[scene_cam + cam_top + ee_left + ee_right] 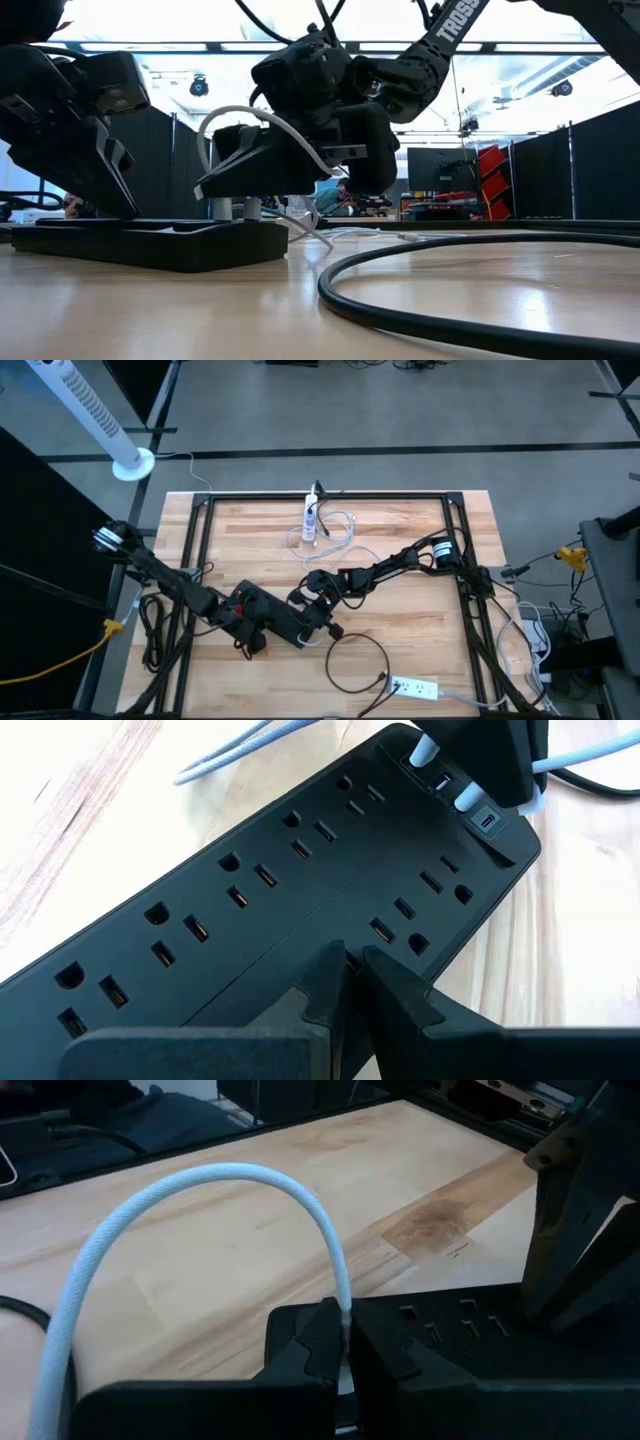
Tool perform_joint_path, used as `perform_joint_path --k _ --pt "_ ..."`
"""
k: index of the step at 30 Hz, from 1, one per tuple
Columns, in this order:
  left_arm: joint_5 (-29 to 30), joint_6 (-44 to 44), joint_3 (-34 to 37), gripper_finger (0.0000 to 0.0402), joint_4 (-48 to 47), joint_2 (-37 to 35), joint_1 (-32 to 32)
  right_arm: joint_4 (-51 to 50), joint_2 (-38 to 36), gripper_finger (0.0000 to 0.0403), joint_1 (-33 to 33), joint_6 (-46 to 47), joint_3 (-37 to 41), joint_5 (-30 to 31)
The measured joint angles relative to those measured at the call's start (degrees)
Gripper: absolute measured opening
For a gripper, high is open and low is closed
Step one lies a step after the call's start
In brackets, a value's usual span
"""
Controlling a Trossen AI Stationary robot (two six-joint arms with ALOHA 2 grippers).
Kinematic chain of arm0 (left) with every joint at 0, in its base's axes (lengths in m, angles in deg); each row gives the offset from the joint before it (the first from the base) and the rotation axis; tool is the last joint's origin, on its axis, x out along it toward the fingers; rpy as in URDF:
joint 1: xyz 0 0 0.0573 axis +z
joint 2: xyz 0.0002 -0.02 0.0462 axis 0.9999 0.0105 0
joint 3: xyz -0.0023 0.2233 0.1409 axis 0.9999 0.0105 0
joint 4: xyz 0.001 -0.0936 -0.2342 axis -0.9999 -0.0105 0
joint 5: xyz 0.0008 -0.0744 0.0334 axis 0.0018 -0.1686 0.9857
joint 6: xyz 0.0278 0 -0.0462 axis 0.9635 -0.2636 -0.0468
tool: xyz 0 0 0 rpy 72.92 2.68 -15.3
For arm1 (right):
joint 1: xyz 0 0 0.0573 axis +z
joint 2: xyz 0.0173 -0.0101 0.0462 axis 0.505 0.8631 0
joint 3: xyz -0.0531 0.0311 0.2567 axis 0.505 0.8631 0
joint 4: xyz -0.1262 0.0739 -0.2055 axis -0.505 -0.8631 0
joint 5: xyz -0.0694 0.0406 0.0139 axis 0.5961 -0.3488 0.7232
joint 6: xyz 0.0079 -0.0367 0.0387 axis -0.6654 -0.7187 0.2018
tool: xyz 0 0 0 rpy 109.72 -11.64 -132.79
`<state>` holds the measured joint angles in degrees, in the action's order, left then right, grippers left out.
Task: Plug in charger cables
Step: Insert the white charger cable into the black outlet extension, then adjust the charger cables
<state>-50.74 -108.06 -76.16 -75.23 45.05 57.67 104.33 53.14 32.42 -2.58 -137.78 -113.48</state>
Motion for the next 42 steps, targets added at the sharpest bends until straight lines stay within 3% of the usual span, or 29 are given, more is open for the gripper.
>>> perform_joint_path --k 10,17,21,26,35,42 --pt "0.11 -0.01 0.00 0.0026 0.00 0.00 -0.44 -1.26 -2.95 0.0014 0.02 4.17 0.24 1.86" --pt "0.37 -0.02 0.01 0.0026 0.04 0.02 -0.74 -9.68 -7.73 0.0102 0.00 4.84 -0.27 4.03" --pt "0.31 -0.03 0.04 0.0026 0.11 0.18 -1.09 -16.65 -10.41 0.0152 -0.02 4.18 -2.82 8.73" --pt "0.52 -1.41 -0.07 0.0026 0.30 0.94 -2.18 -25.71 -13.06 0.0190 0.00 0.82 -4.27 11.72" --pt "-2.80 -2.66 -0.78 0.0026 -1.90 0.06 -4.04 -47.04 -21.60 0.0205 0.02 4.90 -5.27 13.69" --pt "-3.79 1.77 -9.11 0.0026 -17.83 -2.19 -4.09 -54.36 -26.18 0.0194 0.15 12.61 -5.30 13.75"
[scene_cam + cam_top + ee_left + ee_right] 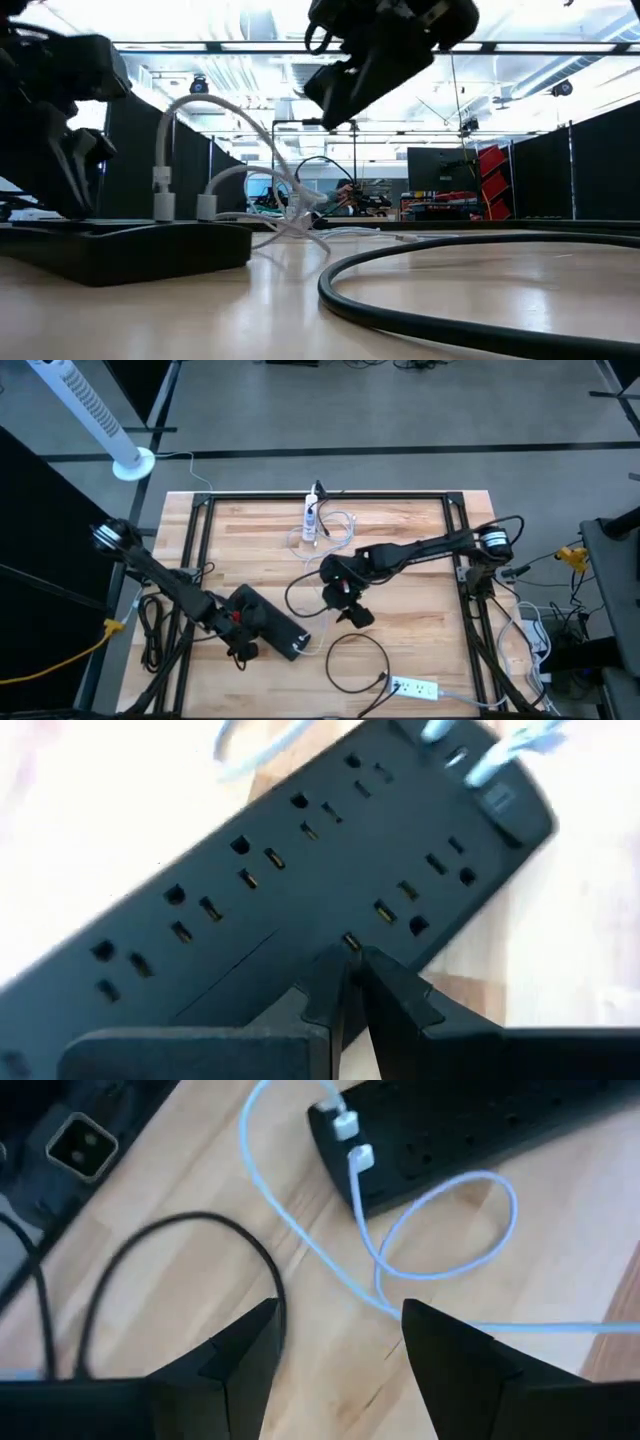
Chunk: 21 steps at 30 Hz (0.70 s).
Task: Plug in charger cables
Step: Adjust the charger cables
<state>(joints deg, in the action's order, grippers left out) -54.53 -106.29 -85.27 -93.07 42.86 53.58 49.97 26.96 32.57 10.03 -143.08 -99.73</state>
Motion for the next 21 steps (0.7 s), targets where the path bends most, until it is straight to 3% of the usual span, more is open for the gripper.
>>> perform_joint_path --k 4,10,13,21 --pt "5.25 6.01 -5.57 0.0026 -5.56 -0.72 0.08 0.49 -0.42 0.0189 -0.02 6.72 -0.03 -0.11" --pt "8.34 13.24 -11.58 0.0027 -4.23 -0.90 0.58 -0.15 -0.20 0.0181 0.57 14.67 0.23 -0.05" --pt "8.43 17.82 -12.64 0.0027 0.07 -0.91 0.62 -0.98 -0.18 0.0174 1.88 15.03 0.34 -0.05" --pt "6.86 40.16 -12.55 0.0027 13.67 -0.79 0.84 -0.85 -0.18 0.0150 6.91 23.34 0.38 0.00"
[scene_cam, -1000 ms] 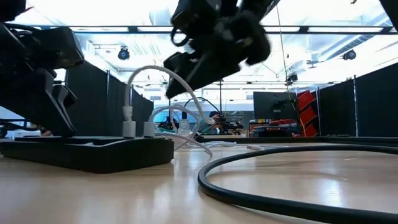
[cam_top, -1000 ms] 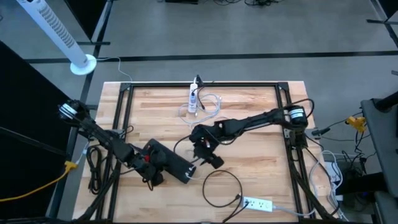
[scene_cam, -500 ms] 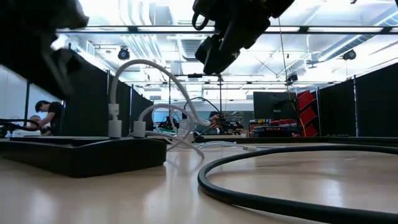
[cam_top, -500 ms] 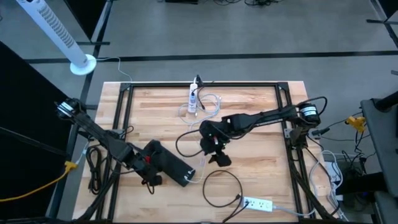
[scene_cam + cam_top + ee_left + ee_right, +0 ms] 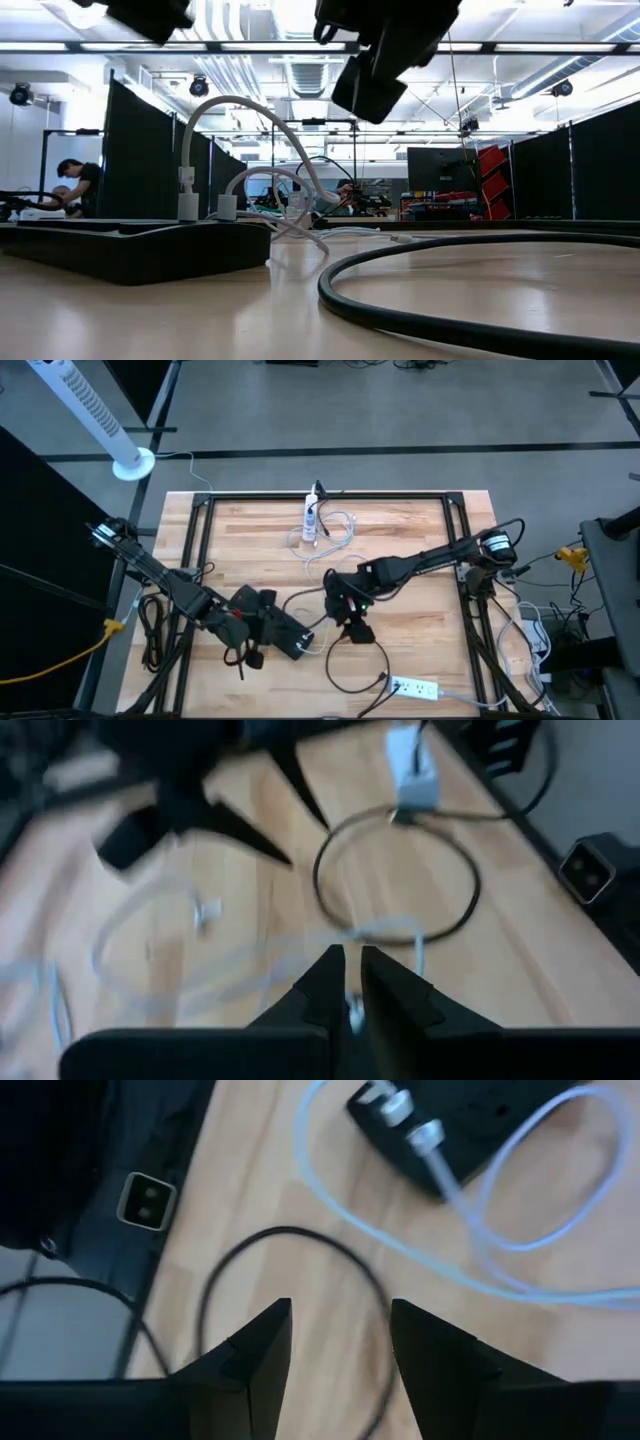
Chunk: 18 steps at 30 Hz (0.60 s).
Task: Plug in charger cables
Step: Adjust the charger cables
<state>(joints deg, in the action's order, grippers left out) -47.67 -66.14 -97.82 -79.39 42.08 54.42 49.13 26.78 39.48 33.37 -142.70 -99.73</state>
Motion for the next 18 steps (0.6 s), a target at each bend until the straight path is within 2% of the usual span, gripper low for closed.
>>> perform_joint_path --k 5,11,14,18 --pt "-3.22 12.45 0.00 0.0027 4.83 0.00 0.72 0.04 0.04 0.0137 4.26 10.03 0.18 2.05" --pt "-4.88 17.91 0.00 0.0027 5.05 -0.02 3.16 0.06 0.09 0.0121 10.33 20.77 0.33 6.21" --pt "-9.81 19.76 0.00 0.0027 4.53 -0.02 5.53 0.03 0.09 0.0113 13.09 27.16 0.33 8.66" --pt "-21.02 21.97 0.00 0.0027 4.55 -0.01 10.47 0.00 0.09 0.0101 16.04 34.21 0.33 11.55"
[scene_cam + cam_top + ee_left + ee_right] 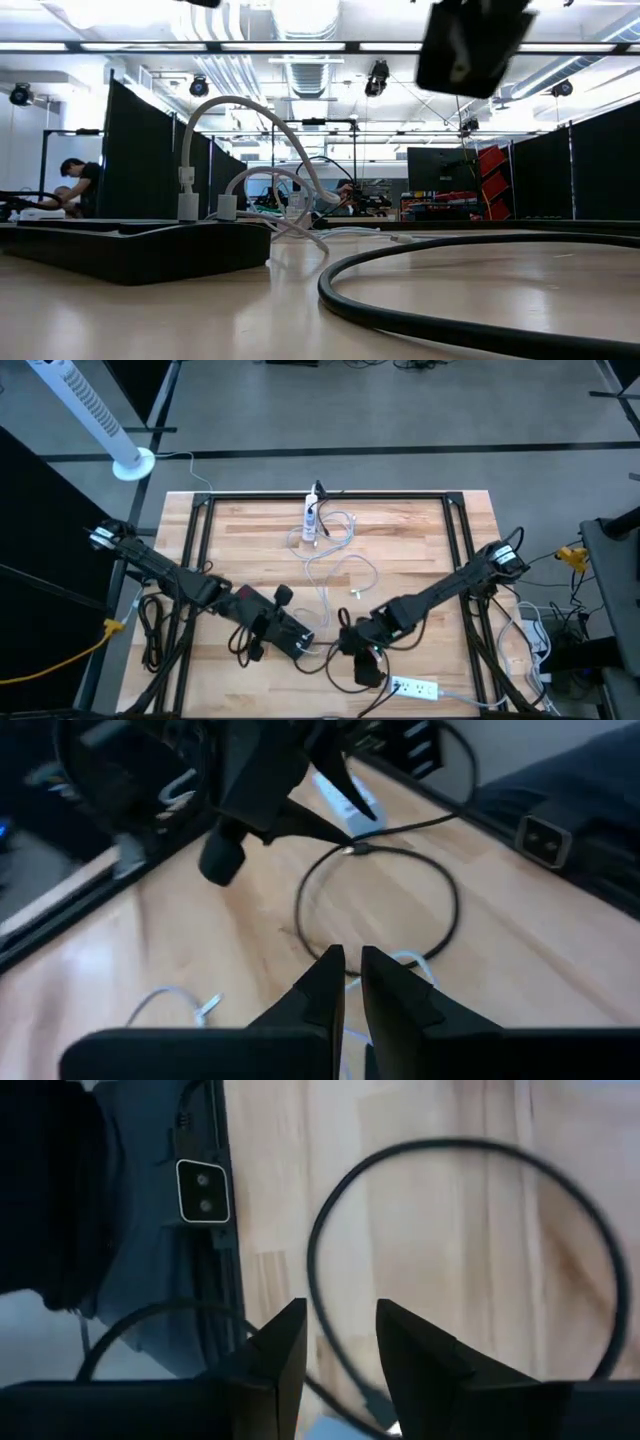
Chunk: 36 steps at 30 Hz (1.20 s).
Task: Plug in charger cables
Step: Adjust the charger cables
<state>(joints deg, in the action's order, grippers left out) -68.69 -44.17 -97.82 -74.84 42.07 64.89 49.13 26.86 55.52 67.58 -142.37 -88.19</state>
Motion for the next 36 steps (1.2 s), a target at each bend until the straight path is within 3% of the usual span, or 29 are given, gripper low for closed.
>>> perform_joint_path --k 6,17,23,30,36 --pt "-10.85 2.43 0.00 0.0027 0.68 1.13 5.58 -0.35 0.00 0.0085 2.77 9.02 0.00 6.40" --pt "-16.18 8.86 0.02 0.0027 3.38 1.89 9.24 -0.91 0.00 0.0060 4.88 14.11 0.02 18.15" --pt "-23.93 9.53 1.50 0.0027 1.80 1.89 14.19 -2.98 0.00 0.0049 3.54 4.98 0.22 24.50" --pt "-28.69 3.63 7.11 0.0027 3.26 1.89 18.85 -15.92 0.00 0.0037 -4.43 -6.30 0.97 31.86" --pt "-28.79 -3.95 14.10 0.0027 12.40 1.90 18.90 -10.20 0.00 0.0027 -13.94 -17.96 2.91 34.50"
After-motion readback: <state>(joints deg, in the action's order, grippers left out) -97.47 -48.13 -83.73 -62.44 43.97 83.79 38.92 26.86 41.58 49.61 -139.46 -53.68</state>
